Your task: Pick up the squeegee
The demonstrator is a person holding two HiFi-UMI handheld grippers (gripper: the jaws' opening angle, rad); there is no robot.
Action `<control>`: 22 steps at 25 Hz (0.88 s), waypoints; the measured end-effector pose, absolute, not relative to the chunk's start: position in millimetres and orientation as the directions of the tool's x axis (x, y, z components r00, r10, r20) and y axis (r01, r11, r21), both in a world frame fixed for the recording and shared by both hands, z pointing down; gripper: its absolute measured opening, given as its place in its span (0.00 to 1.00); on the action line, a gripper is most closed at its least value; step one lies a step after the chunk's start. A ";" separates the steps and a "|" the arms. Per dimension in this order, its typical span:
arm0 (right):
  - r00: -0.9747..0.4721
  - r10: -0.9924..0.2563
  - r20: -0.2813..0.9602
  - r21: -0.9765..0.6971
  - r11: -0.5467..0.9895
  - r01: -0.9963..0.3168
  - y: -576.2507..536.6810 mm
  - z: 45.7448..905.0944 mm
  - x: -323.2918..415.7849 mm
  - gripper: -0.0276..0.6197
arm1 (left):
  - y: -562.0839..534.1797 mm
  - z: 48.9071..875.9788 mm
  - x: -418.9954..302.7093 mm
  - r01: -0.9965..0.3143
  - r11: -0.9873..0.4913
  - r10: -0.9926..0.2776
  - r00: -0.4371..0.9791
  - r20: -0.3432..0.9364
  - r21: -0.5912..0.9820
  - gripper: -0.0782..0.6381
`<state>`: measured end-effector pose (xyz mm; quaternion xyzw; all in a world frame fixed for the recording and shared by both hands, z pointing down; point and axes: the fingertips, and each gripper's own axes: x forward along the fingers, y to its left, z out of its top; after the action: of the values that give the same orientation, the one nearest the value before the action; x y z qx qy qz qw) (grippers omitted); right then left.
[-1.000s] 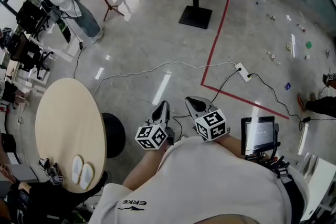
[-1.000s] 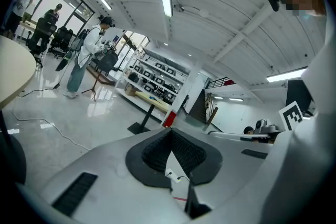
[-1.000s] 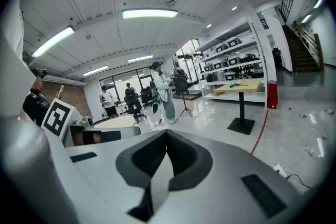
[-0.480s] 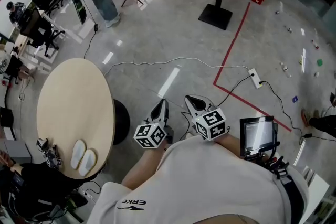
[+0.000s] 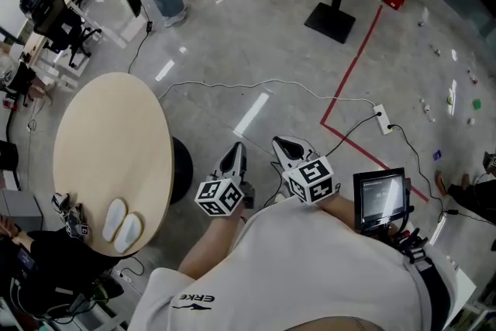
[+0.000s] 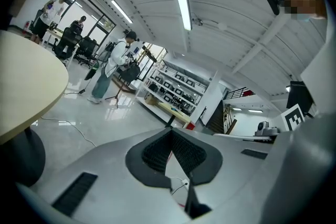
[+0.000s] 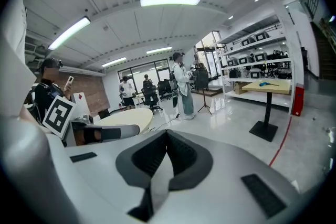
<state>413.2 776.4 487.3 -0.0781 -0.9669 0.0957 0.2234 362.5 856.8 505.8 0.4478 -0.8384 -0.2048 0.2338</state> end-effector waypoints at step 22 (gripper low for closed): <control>-0.872 0.313 0.375 -0.236 0.942 0.237 651.1 485.7 262.3 0.05 | 732.0 495.4 225.0 -0.597 0.611 -0.766 -0.612 0.197 0.520 0.12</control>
<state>262.3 651.1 485.7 -0.1427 -0.9632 0.0918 0.2084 225.0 732.0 495.4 0.3900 -0.8737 -0.2063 0.2049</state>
